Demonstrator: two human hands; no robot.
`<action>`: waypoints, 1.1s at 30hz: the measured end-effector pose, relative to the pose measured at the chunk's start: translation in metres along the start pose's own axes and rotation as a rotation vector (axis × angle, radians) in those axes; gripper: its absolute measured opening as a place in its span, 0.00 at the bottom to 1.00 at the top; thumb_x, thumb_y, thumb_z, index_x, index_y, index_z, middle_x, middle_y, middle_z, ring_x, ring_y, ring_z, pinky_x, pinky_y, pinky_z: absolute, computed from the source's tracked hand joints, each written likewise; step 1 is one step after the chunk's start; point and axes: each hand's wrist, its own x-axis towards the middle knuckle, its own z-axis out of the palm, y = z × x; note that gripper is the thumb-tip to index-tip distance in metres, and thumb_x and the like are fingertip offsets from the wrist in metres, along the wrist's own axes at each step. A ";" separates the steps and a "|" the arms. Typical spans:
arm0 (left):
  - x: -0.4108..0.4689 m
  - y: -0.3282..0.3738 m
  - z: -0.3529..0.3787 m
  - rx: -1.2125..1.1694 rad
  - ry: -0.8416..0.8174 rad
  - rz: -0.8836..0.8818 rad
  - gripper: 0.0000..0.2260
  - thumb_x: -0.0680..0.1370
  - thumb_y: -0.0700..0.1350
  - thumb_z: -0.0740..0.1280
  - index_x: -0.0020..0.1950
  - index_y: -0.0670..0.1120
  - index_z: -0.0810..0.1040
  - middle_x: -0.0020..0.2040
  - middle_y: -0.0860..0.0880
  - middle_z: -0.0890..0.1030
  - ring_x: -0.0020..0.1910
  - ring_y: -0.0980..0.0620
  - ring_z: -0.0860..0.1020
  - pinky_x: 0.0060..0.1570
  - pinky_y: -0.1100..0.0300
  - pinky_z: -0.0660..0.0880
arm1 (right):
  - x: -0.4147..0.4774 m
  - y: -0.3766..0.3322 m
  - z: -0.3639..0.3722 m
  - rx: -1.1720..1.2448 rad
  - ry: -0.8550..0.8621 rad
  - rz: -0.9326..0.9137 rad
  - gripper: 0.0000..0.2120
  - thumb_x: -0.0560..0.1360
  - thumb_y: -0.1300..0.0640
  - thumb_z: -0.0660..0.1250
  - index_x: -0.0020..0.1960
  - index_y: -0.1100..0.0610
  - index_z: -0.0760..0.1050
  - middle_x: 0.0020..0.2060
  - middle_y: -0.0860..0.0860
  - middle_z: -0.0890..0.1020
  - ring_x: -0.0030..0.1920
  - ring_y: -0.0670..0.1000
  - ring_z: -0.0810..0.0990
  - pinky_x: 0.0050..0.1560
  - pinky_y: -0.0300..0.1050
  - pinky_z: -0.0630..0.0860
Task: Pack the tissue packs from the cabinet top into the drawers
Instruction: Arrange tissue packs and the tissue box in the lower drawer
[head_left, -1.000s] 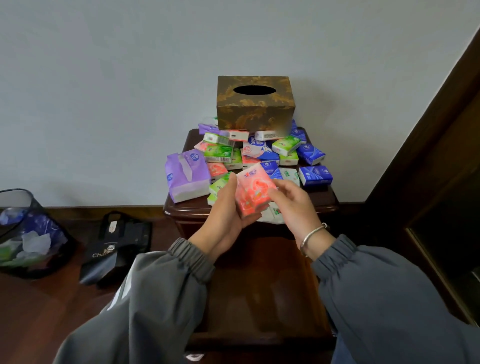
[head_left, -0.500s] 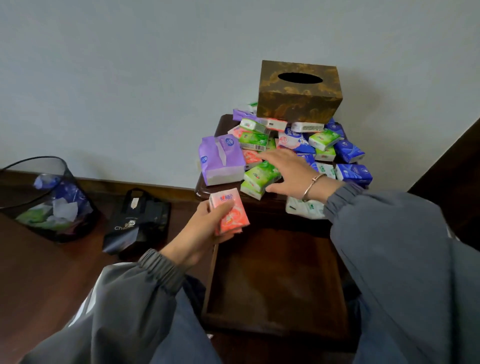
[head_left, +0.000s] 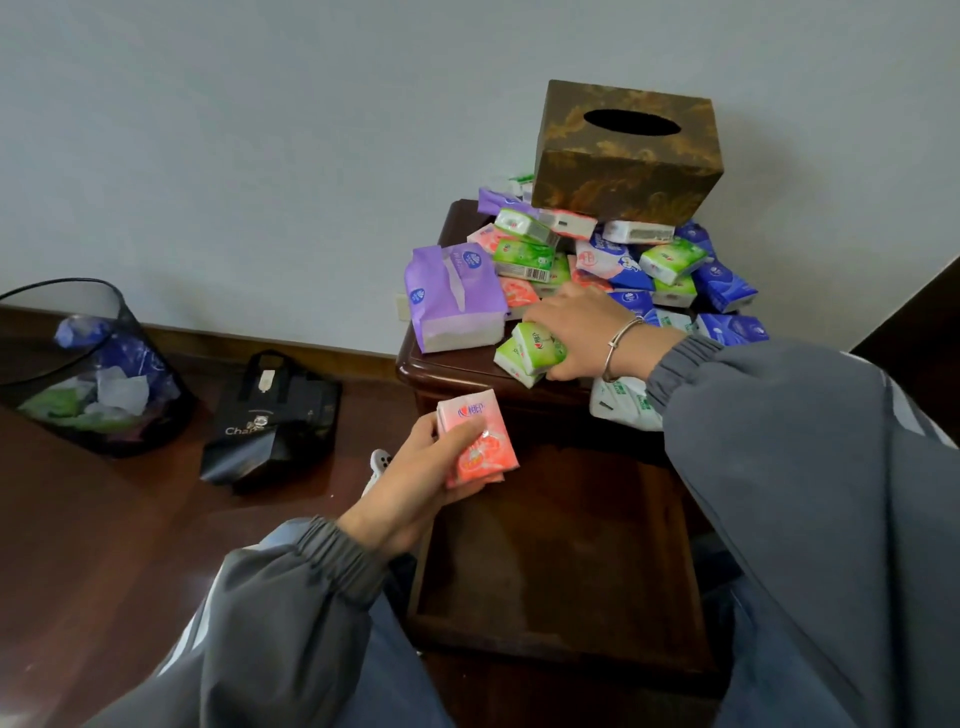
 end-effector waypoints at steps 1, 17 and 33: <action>0.000 0.000 -0.001 -0.009 0.005 0.001 0.24 0.73 0.52 0.72 0.66 0.48 0.70 0.55 0.45 0.84 0.53 0.45 0.83 0.44 0.57 0.80 | -0.001 0.001 0.002 0.011 0.020 -0.003 0.33 0.65 0.43 0.72 0.66 0.50 0.66 0.61 0.50 0.75 0.58 0.55 0.69 0.54 0.51 0.69; -0.016 0.008 -0.027 0.011 0.030 0.021 0.21 0.74 0.52 0.69 0.65 0.46 0.72 0.51 0.45 0.85 0.47 0.48 0.85 0.38 0.59 0.80 | 0.006 -0.003 0.002 -0.054 0.010 -0.058 0.28 0.64 0.41 0.71 0.58 0.55 0.69 0.54 0.53 0.75 0.52 0.55 0.71 0.44 0.46 0.63; -0.017 -0.060 -0.104 -0.005 0.443 -0.064 0.14 0.77 0.50 0.67 0.58 0.44 0.78 0.46 0.43 0.86 0.40 0.48 0.84 0.46 0.51 0.76 | -0.096 -0.141 0.140 1.052 -0.343 0.557 0.25 0.60 0.38 0.71 0.49 0.49 0.69 0.46 0.46 0.80 0.44 0.48 0.79 0.46 0.43 0.77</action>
